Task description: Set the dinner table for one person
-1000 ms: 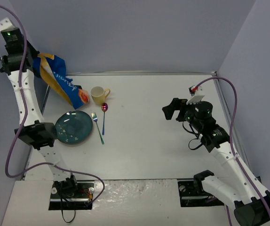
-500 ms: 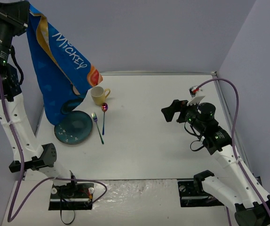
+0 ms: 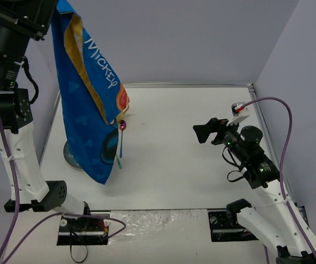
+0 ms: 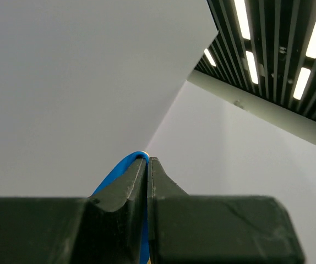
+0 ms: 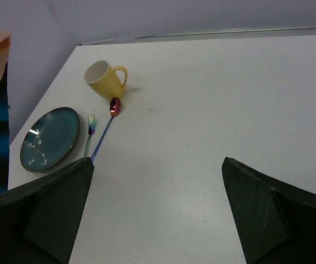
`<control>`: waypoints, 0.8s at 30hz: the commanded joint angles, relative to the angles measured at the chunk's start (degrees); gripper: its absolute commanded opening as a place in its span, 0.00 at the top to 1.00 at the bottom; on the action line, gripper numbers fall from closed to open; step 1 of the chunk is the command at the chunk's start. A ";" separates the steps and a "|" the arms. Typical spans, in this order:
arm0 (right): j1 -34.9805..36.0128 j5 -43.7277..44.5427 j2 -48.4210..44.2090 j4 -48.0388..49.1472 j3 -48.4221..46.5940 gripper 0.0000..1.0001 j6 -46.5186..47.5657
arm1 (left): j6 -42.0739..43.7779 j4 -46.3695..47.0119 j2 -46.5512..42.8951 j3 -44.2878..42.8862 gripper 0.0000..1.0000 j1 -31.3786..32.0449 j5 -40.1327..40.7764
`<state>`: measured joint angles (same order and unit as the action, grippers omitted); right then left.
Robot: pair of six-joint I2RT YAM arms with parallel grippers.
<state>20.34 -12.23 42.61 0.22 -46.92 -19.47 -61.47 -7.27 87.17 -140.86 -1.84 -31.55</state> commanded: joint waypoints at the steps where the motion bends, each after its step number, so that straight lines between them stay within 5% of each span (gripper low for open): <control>1: 0.23 0.87 0.10 4.45 -2.36 0.00 -0.95 | 1.31 2.17 6.66 -1.23 1.00 7.90 0.64; 10: 0.23 3.62 -0.95 3.20 -4.24 0.00 -0.74 | 0.76 -0.21 25.84 -20.41 1.00 22.68 3.61; 19: 0.23 6.69 -1.30 1.88 -4.50 0.00 0.75 | 12.51 -5.12 17.35 -11.03 1.00 28.46 7.38; 24: 0.24 6.52 0.43 1.89 -3.98 0.00 0.06 | 17.83 -6.17 10.57 3.78 1.00 32.74 7.20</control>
<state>20.34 -6.97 41.41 -1.17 -48.99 -19.40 -49.76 -18.34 107.34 -142.36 28.22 -24.85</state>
